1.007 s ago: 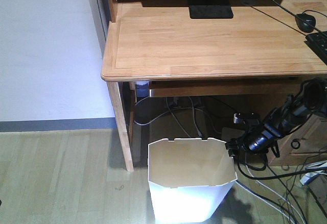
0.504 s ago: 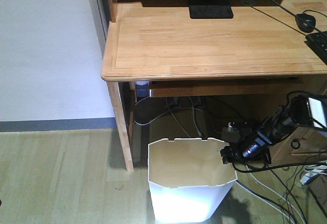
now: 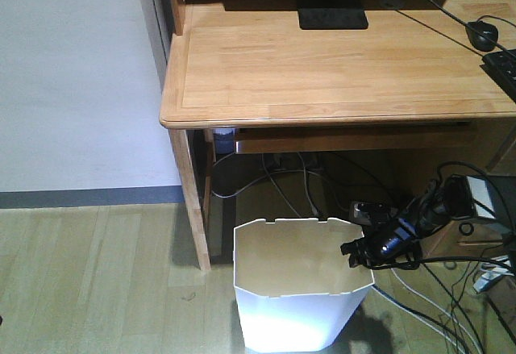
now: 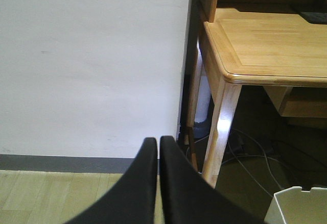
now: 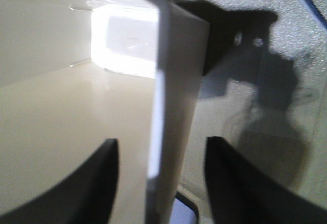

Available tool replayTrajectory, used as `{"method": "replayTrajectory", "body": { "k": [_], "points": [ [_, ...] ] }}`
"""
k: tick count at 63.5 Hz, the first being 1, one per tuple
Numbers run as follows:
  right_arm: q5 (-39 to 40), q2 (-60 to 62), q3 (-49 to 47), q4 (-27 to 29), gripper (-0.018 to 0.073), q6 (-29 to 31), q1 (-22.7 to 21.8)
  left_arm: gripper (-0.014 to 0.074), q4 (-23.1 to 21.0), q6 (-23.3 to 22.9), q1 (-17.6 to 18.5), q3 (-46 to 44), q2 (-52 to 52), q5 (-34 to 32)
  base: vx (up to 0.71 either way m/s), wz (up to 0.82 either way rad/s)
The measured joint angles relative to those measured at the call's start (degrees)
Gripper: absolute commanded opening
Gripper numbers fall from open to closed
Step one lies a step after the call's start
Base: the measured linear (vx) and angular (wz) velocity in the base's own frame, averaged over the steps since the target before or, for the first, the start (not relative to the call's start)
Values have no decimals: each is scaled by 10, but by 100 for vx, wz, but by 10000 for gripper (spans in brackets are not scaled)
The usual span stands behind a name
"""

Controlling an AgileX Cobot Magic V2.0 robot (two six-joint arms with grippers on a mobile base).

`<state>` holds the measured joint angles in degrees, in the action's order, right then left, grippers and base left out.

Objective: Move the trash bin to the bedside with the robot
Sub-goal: 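Reach the right gripper down to the rim of the white bin, then close the right gripper on the bin rim and lift it slightly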

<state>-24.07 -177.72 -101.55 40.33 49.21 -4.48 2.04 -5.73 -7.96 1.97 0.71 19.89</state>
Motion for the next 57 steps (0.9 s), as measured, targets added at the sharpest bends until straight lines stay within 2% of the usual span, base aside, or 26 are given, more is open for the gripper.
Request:
{"method": "replayTrajectory", "body": {
  "k": [6,18,39,49,57],
  "points": [
    [-17,-4,-16,-1,-16,-6,0,-6,0,0,0,0,0,0,0,0],
    [-24,-7,-32,-2,-11,-9,-4,-6,0,0,0,0,0,0,0,0],
    [-79,3,-29,72,-5,62,-34,-6,0,0,0,0,0,0,0,0],
    [-72,45,22,107,-5,95,-42,-6,0,0,0,0,0,0,0,0],
    [-46,90,93,171,-5,165,-47,-6,0,0,0,0,0,0,0,0]
  ]
}}
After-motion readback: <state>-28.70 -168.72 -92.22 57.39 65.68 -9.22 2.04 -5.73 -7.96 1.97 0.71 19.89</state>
